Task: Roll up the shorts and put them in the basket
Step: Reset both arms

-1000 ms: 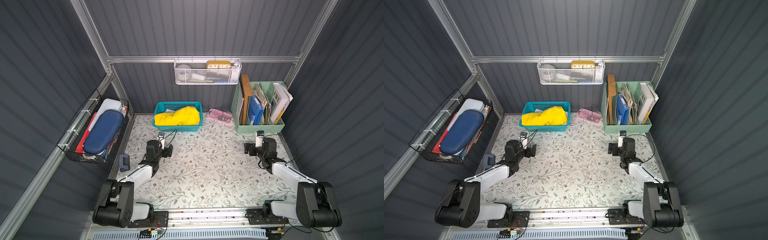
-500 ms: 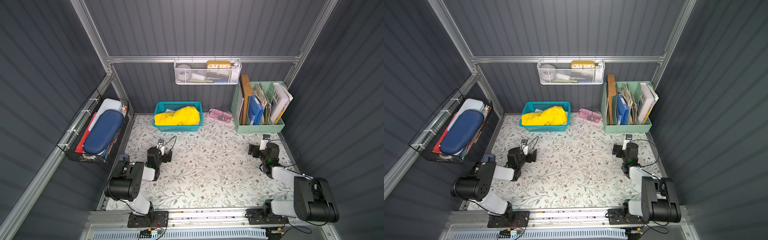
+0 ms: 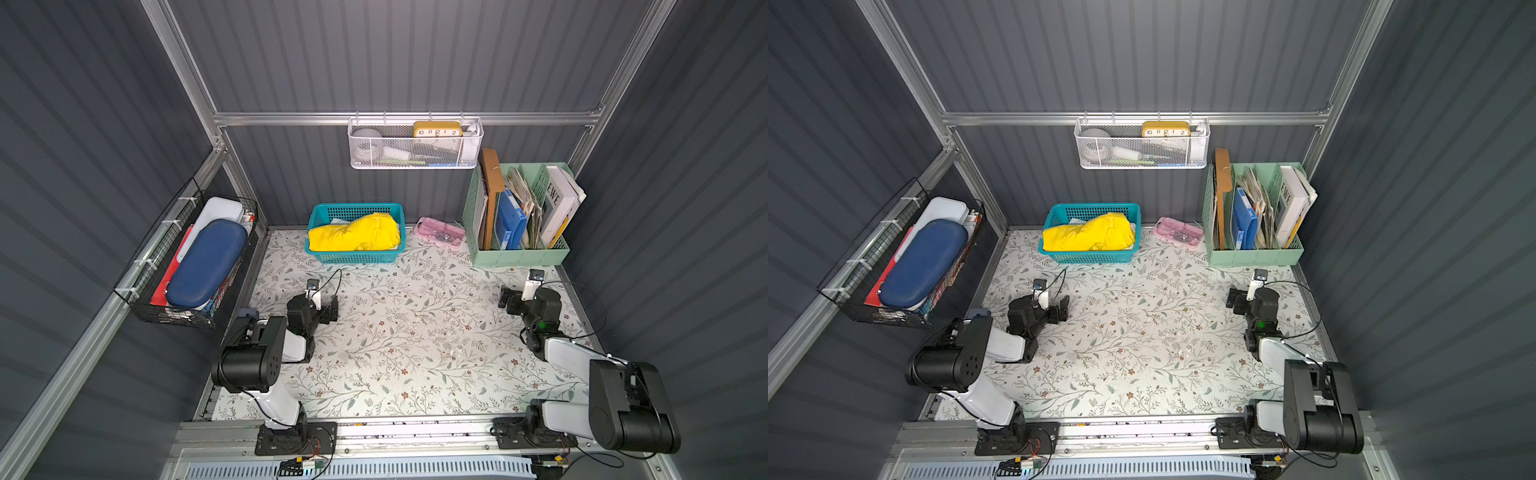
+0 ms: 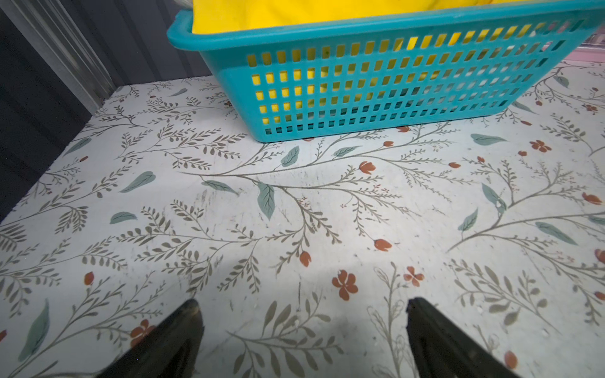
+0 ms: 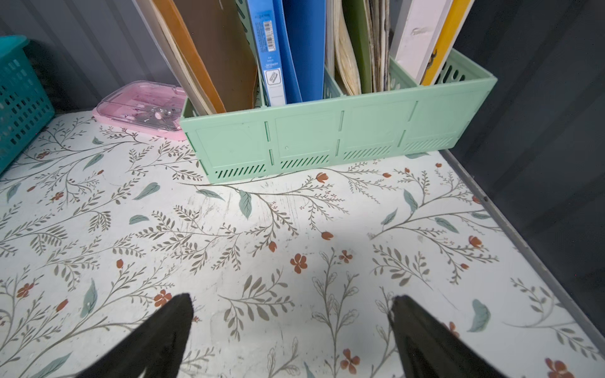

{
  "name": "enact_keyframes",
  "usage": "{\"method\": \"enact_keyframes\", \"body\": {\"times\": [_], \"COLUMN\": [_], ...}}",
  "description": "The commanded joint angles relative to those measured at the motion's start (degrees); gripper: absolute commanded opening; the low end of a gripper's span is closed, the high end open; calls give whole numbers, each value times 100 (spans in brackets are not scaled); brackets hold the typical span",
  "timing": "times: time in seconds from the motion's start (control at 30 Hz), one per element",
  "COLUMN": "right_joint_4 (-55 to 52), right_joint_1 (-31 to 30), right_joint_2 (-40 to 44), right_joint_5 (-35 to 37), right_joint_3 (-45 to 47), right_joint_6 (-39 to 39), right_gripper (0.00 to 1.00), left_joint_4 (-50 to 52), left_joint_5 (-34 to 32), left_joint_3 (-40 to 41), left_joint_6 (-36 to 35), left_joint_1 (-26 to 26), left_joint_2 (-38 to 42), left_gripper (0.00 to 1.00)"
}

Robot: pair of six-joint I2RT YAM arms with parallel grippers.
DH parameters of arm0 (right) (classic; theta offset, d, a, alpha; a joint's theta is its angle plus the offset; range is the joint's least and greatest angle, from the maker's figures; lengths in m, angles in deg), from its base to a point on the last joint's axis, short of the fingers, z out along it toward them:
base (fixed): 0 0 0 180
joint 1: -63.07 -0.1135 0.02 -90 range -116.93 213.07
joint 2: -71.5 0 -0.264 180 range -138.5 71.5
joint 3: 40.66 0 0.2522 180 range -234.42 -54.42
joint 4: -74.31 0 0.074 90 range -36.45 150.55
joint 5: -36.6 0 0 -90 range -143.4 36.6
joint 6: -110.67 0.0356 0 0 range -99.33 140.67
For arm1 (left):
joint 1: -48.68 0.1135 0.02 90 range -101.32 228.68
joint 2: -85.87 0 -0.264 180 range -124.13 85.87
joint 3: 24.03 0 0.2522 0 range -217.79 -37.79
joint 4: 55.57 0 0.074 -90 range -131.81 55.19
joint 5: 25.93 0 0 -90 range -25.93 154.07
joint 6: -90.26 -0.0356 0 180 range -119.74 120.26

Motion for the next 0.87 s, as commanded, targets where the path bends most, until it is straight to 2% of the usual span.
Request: {"method": "enact_keyframes", "body": {"times": [0.0, 0.07, 0.17, 0.3, 0.37, 0.5, 0.63, 0.83], "right_joint_4": [205, 355, 600, 1720, 2773, 1014, 1960, 1428], "right_joint_1": [30, 24, 22, 2, -54, -141, -292, -293], "right_joint_2": [101, 41, -292, -1218, -1698, -1264, -1582, -1410], "right_joint_5": [59, -276, -387, -611, -594, -471, -198, -213], "right_joint_3": [94, 113, 5, 108, 257, -242, -55, -168], "right_joint_6": [321, 398, 579, 582, 569, 464, 355, 355], "right_gripper": [99, 99, 99, 99, 99, 99, 99, 99], "left_joint_4": [-53, -35, -33, -37, -37, -28, 33, 40], "left_joint_5": [110, 117, 117, 116, 110, 124, 199, 249], "left_joint_3": [-76, -79, -86, -85, -74, -97, -131, -133], "left_joint_6": [108, 107, 110, 110, 108, 109, 107, 117], "left_joint_1": [32, 32, 32, 32, 32, 32, 49, 85], "left_joint_2": [-2, 2, -4, 7, 7, -2, -18, -4], "left_gripper": [100, 100, 100, 100, 100, 100, 100, 100]}}
